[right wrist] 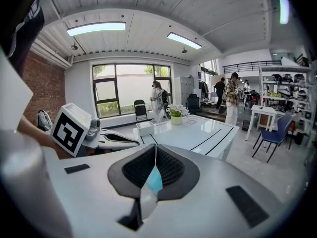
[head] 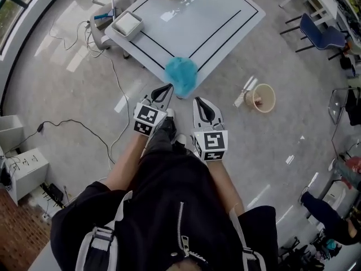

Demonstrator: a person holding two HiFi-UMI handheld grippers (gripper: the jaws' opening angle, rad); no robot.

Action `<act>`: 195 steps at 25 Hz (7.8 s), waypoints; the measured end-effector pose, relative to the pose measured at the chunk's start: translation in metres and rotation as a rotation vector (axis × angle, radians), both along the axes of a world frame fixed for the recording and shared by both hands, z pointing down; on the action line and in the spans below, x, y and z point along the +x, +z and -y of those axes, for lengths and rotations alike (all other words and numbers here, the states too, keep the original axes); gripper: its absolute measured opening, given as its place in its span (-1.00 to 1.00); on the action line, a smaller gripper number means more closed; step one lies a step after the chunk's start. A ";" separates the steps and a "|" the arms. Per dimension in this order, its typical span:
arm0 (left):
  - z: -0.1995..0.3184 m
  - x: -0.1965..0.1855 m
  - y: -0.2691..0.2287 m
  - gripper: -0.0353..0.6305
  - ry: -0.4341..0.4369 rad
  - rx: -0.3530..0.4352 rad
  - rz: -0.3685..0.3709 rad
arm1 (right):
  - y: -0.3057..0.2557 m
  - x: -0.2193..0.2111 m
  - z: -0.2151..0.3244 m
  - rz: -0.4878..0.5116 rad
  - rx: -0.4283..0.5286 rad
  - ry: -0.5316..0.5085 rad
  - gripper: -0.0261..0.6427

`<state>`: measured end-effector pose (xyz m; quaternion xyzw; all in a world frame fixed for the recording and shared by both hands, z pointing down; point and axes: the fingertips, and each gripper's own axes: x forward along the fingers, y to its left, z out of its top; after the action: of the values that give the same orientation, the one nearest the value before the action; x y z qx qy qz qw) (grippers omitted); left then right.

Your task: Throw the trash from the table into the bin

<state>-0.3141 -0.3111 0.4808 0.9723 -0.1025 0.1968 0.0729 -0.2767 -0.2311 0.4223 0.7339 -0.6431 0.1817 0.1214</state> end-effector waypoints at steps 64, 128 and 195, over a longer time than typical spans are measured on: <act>0.058 0.086 0.164 -0.84 0.489 -0.021 0.345 | 0.060 0.081 0.038 0.127 -0.172 0.309 -0.89; -0.321 0.309 0.048 -0.85 0.715 0.142 0.154 | 0.026 0.215 -0.383 0.195 0.077 0.756 -0.89; -0.425 0.734 0.238 -0.85 0.807 0.062 0.067 | 0.200 0.555 -0.518 0.305 -0.074 1.037 -0.89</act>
<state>0.4197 0.1136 0.7192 0.9293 0.2791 0.2381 -0.0431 0.2787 0.2867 0.6228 0.9156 -0.2002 0.3447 -0.0532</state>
